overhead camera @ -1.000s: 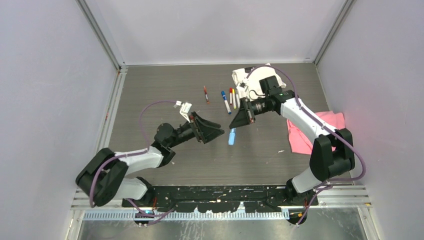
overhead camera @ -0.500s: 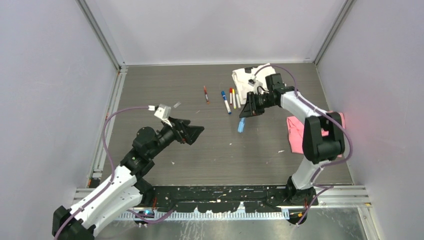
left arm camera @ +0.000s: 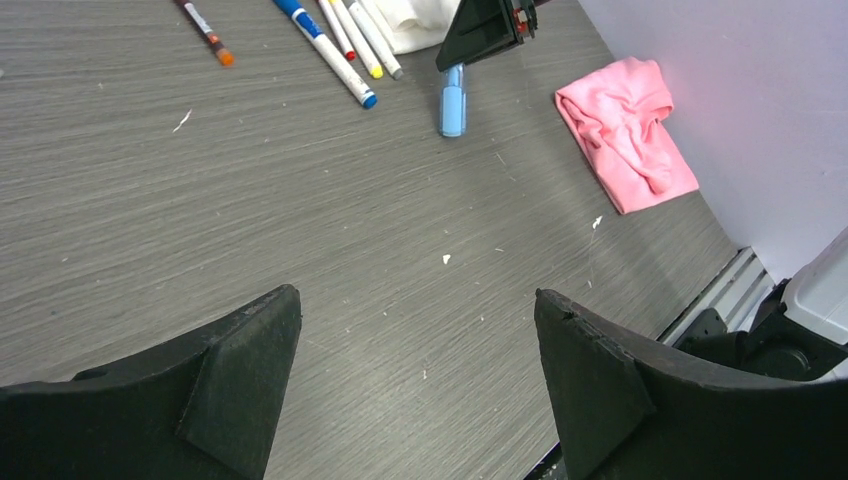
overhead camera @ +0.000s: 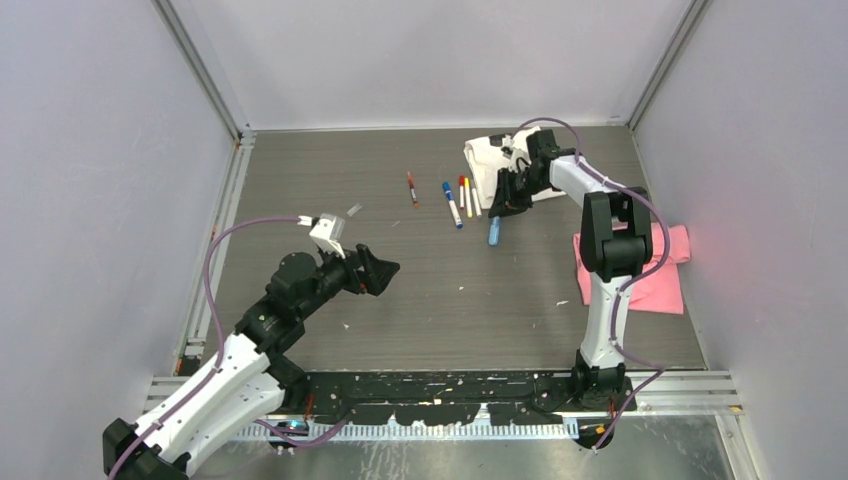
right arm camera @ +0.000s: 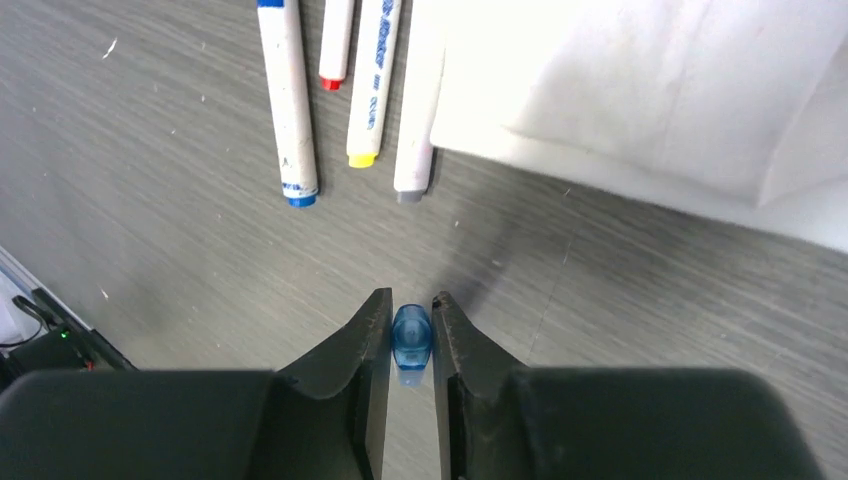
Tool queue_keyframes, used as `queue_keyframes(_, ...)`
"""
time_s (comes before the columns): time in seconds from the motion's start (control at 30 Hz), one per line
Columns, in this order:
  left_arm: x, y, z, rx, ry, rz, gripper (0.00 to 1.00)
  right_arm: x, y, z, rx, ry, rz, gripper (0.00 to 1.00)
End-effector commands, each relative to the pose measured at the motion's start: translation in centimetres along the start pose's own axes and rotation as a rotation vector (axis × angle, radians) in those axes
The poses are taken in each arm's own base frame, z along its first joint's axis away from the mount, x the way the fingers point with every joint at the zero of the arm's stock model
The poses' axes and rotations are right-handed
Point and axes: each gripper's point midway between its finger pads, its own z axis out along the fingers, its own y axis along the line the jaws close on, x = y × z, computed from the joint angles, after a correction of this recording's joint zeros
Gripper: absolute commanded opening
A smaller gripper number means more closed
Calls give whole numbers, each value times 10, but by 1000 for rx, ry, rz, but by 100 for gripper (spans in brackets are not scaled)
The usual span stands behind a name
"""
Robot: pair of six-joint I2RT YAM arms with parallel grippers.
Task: Insert the pens into the pen caps
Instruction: Place the pen at the center of the board.
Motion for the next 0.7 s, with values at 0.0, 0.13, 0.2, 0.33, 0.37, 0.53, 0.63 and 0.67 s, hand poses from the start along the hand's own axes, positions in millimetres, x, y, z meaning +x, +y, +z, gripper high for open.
queue_keyframes(0.0, -24, -4, 0, -20, -50, -10, 87, -23, -5, -11, 28, -39, 8, 30)
queue_keyframes(0.13, -26, -5, 7, -29, -37, -28, 87, -39, -10, -26, 25, -85, 15, 39)
queue_keyframes(0.2, -29, -7, 12, -30, -25, -33, 87, -46, -12, -37, 22, -114, 13, 41)
queue_keyframes(0.33, -35, -8, 25, -40, -10, -36, 88, -59, -16, -64, 22, -181, -3, 45)
queue_keyframes(0.37, -37, -6, 29, -49, -7, -39, 87, -62, -15, -72, 17, -199, -7, 45)
queue_keyframes(0.53, -47, 7, 53, -104, 39, -86, 85, -59, 9, -124, -120, -292, -63, 45)
queue_keyframes(0.63, -46, 20, 70, -147, 89, -146, 80, -43, 30, -144, -194, -344, -96, 45)
queue_keyframes(0.67, -47, 25, 77, -165, 103, -163, 77, -32, 34, -144, -211, -344, -97, 46)
